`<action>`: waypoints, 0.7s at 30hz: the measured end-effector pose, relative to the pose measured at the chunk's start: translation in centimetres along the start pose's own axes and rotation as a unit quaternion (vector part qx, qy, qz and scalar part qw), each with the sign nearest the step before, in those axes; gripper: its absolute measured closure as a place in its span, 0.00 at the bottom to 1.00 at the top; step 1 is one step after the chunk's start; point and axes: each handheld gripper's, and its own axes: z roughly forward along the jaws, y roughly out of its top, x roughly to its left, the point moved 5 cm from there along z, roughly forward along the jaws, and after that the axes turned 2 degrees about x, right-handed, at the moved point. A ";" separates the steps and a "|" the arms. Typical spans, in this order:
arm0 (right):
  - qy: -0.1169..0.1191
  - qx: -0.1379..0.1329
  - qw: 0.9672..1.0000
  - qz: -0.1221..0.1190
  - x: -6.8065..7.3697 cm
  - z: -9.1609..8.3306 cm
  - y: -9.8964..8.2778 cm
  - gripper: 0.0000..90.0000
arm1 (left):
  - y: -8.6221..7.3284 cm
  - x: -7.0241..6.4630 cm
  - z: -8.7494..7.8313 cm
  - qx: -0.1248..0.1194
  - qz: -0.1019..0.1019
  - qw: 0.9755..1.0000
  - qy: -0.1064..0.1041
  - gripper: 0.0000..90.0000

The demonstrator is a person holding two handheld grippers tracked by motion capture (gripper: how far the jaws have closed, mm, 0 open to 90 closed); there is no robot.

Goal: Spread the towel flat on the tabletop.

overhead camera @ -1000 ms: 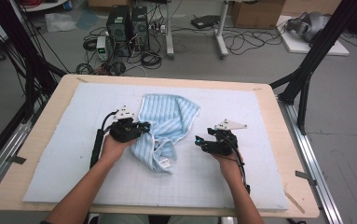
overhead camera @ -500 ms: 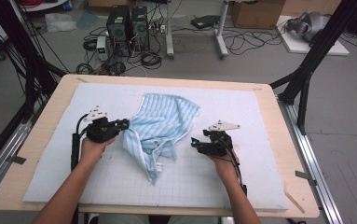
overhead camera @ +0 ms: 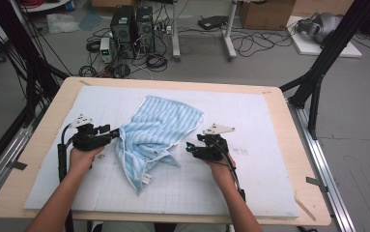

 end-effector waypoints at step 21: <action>-0.033 0.076 0.992 -0.098 0.6 7.2 3.1 0.95 | -0.8 -0.2 -1.2 -0.025 0.009 0.999 -0.030 0.44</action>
